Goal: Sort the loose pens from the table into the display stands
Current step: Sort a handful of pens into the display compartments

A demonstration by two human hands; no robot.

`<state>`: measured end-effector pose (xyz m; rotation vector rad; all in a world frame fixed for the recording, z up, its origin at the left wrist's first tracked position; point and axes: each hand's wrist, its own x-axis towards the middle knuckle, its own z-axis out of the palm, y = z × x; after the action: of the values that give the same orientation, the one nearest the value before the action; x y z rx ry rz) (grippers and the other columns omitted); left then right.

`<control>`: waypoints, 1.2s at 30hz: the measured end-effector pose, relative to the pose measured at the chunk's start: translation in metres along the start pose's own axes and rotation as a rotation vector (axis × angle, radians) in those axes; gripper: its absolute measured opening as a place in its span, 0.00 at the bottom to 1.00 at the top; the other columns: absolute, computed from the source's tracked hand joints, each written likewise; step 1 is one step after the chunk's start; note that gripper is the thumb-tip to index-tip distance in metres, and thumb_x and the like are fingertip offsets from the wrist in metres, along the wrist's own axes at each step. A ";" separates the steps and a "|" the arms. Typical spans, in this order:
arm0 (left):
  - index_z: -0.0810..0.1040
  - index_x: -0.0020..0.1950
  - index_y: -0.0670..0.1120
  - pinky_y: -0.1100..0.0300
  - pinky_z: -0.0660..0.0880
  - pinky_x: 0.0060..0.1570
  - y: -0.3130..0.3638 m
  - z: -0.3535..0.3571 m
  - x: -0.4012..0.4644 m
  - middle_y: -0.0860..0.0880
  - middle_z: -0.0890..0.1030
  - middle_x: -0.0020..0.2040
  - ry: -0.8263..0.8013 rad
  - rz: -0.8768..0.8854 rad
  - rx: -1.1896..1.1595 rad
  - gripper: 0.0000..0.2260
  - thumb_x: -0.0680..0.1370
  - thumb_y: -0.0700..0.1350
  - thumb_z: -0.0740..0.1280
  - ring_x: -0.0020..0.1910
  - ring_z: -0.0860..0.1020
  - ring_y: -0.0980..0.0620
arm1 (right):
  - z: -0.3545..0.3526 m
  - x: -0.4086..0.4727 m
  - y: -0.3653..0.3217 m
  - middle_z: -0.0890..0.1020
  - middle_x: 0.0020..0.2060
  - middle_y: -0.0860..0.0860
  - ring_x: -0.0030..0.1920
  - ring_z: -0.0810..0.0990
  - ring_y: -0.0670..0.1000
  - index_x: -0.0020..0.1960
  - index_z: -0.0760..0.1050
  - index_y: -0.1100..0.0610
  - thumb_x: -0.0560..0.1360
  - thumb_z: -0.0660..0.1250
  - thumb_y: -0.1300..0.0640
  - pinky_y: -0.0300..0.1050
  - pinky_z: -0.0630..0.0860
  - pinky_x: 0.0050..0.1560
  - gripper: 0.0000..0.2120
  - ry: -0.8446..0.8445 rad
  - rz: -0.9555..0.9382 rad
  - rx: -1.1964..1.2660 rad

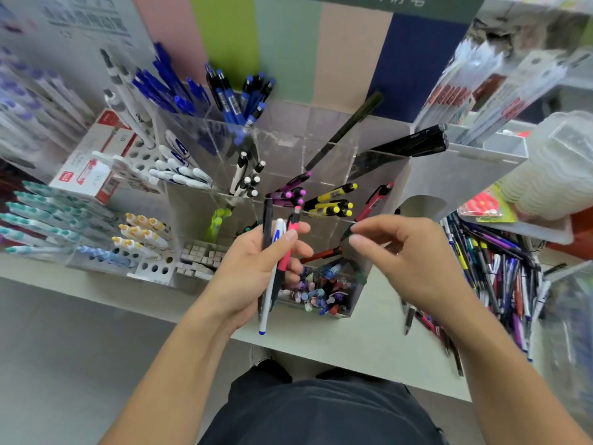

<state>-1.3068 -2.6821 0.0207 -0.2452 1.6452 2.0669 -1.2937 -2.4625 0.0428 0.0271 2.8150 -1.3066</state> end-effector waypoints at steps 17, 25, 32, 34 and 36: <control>0.79 0.48 0.47 0.64 0.59 0.23 0.011 -0.026 -0.017 0.49 0.66 0.30 0.094 0.076 0.042 0.13 0.78 0.56 0.64 0.23 0.61 0.55 | -0.012 0.010 -0.054 0.82 0.35 0.54 0.33 0.83 0.54 0.48 0.76 0.55 0.81 0.63 0.64 0.43 0.79 0.33 0.06 0.435 -0.217 0.667; 0.73 0.50 0.44 0.65 0.53 0.21 0.015 -0.020 -0.014 0.48 0.66 0.33 -0.010 -0.009 -0.157 0.12 0.85 0.46 0.54 0.24 0.57 0.56 | -0.011 0.000 -0.043 0.82 0.42 0.53 0.36 0.85 0.52 0.54 0.75 0.58 0.80 0.66 0.67 0.47 0.81 0.38 0.07 0.600 -0.440 0.347; 0.78 0.58 0.46 0.66 0.62 0.23 0.003 -0.029 -0.010 0.50 0.74 0.39 0.243 0.194 0.003 0.09 0.85 0.46 0.59 0.26 0.63 0.56 | 0.034 -0.012 -0.029 0.84 0.43 0.44 0.40 0.85 0.44 0.54 0.80 0.61 0.77 0.71 0.65 0.41 0.83 0.42 0.06 0.469 -0.364 0.243; 0.79 0.59 0.49 0.67 0.61 0.23 0.006 -0.037 -0.012 0.50 0.75 0.37 0.269 0.195 -0.018 0.09 0.84 0.48 0.61 0.26 0.62 0.56 | 0.032 -0.005 -0.035 0.85 0.42 0.51 0.39 0.86 0.48 0.55 0.80 0.61 0.78 0.71 0.64 0.46 0.84 0.40 0.06 0.530 -0.359 0.349; 0.81 0.58 0.51 0.67 0.59 0.22 0.010 -0.042 -0.014 0.50 0.74 0.36 0.229 0.172 -0.043 0.10 0.82 0.51 0.63 0.25 0.61 0.56 | 0.028 0.008 -0.043 0.85 0.42 0.54 0.39 0.86 0.49 0.55 0.79 0.61 0.79 0.71 0.63 0.48 0.84 0.40 0.06 0.561 -0.376 0.369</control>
<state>-1.3062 -2.7277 0.0243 -0.3788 1.8122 2.2756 -1.3022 -2.5118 0.0570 -0.1578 3.0592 -2.1978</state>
